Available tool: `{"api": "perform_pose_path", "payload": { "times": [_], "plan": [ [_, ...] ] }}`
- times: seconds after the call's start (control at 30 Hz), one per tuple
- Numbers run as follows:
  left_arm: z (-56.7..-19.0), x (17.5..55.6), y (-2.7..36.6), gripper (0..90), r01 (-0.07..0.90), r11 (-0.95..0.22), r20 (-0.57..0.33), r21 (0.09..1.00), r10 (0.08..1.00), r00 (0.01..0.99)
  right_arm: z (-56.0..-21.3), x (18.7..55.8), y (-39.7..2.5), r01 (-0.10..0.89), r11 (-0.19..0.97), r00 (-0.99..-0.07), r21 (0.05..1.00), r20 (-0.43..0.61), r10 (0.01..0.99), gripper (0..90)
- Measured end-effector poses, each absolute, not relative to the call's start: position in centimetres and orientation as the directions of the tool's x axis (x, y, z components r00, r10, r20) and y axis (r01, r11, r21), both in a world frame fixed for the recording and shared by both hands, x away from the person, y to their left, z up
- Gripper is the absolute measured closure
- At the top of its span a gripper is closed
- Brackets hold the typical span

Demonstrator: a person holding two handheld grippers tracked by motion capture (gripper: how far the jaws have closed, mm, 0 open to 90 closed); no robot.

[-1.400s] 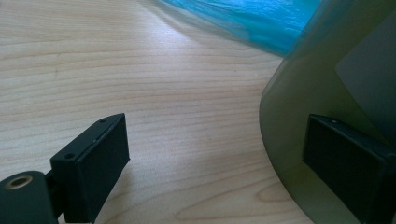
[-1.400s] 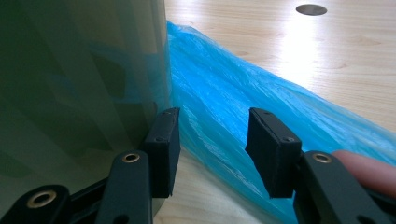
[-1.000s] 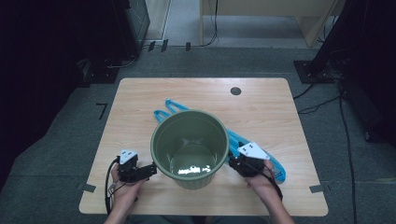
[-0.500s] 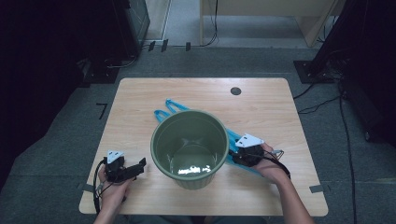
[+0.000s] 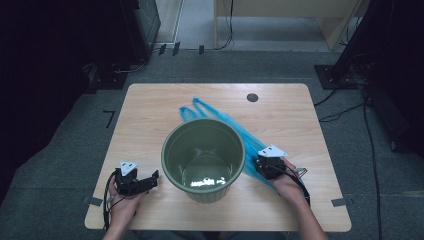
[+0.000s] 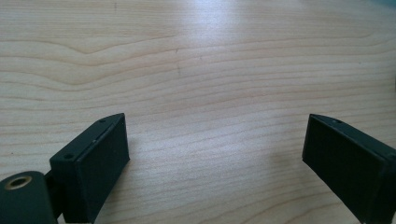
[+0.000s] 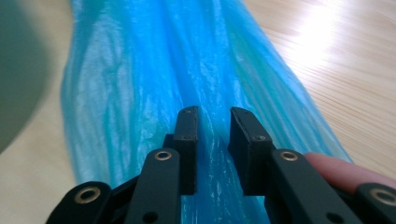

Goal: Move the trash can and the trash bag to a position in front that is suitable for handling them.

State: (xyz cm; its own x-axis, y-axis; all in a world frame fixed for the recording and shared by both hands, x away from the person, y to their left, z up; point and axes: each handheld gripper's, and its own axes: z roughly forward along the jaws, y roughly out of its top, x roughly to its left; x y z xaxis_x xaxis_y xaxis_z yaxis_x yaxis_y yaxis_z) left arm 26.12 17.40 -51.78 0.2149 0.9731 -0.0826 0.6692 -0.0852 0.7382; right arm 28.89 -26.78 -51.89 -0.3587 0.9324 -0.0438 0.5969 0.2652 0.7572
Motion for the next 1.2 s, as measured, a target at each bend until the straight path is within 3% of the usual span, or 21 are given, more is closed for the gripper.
{"api": "perform_pose_path", "payload": {
  "times": [0.07, 0.1, 0.17, 0.2, 0.27, 0.37, 0.43, 0.5, 0.57, 0.63, 0.7, 0.97, 1.2],
  "plan": [
    [-51.8, 26.1, 17.3, 6.7, 0.669, -0.087, -0.081, 0.738, 0.973, 0.216, -51.9, 29.0, -26.8, 0.613, 0.23, -0.312, 0.756, -0.036, 0.949, 73.9],
    [-51.8, 26.1, 17.3, 6.7, 0.67, -0.088, -0.081, 0.737, 0.973, 0.217, -51.8, 29.3, -26.8, 0.638, 0.163, -0.222, 0.753, -0.024, 0.975, 73.2],
    [-51.8, 26.1, 17.4, 6.7, 0.669, -0.087, -0.082, 0.738, 0.973, 0.217, -51.8, 29.4, -26.8, 0.657, 0.104, -0.13, 0.747, -0.025, 0.991, 70.8],
    [-51.8, 26.1, 17.4, 6.7, 0.669, -0.087, -0.082, 0.738, 0.973, 0.217, -51.8, 29.4, -26.8, 0.657, 0.104, -0.13, 0.747, -0.025, 0.991, 70.8],
    [-51.8, 26.1, 17.3, 6.7, 0.671, -0.092, -0.079, 0.736, 0.972, 0.22, -51.5, 29.4, -26.8, 0.687, -0.019, 0.024, 0.726, 0.004, 1.0, 67.0],
    [-51.8, 26.1, 17.2, 6.7, 0.67, -0.102, -0.066, 0.735, 0.973, 0.22, -51.3, 29.2, -26.7, 0.703, -0.078, 0.101, 0.706, 0.009, 0.995, 57.8],
    [-51.8, 26.1, 17.2, 6.7, 0.67, -0.104, -0.064, 0.735, 0.973, 0.221, -50.9, 28.9, -26.6, 0.702, -0.097, 0.076, 0.705, 0.061, 0.995, 48.0],
    [-51.8, 26.1, 17.2, 6.7, 0.671, -0.102, -0.066, 0.735, 0.973, 0.22, -50.5, 28.7, -26.6, 0.692, -0.108, 0.051, 0.714, 0.101, 0.994, 45.8],
    [-51.8, 26.1, 17.2, 6.7, 0.671, -0.105, -0.064, 0.734, 0.973, 0.222, -48.7, 27.6, -26.6, 0.62, -0.095, -0.056, 0.779, 0.165, 0.985, 34.4],
    [-51.8, 26.1, 17.1, 6.7, 0.671, -0.109, -0.059, 0.733, 0.973, 0.222, -47.8, 27.0, -26.8, 0.576, -0.025, -0.102, 0.817, 0.102, 0.99, 28.3],
    [-51.8, 26.1, 17.1, 6.7, 0.671, -0.109, -0.058, 0.733, 0.973, 0.222, -47.4, 26.6, -27.7, 0.556, 0.026, -0.113, 0.831, 0.044, 0.993, 28.1],
    [-51.8, 26.1, 17.0, 6.7, 0.673, -0.119, -0.044, 0.73, 0.974, 0.22, -49.4, 25.7, -32.4, 0.606, -0.037, -0.062, 0.795, 0.093, 0.994, 30.9],
    [-51.8, 26.1, 16.8, 6.7, 0.675, -0.129, -0.028, 0.726, 0.976, 0.216, -51.3, 24.0, -31.4, 0.613, -0.053, -0.048, 0.789, 0.104, 0.993, 30.5]
  ]
}}
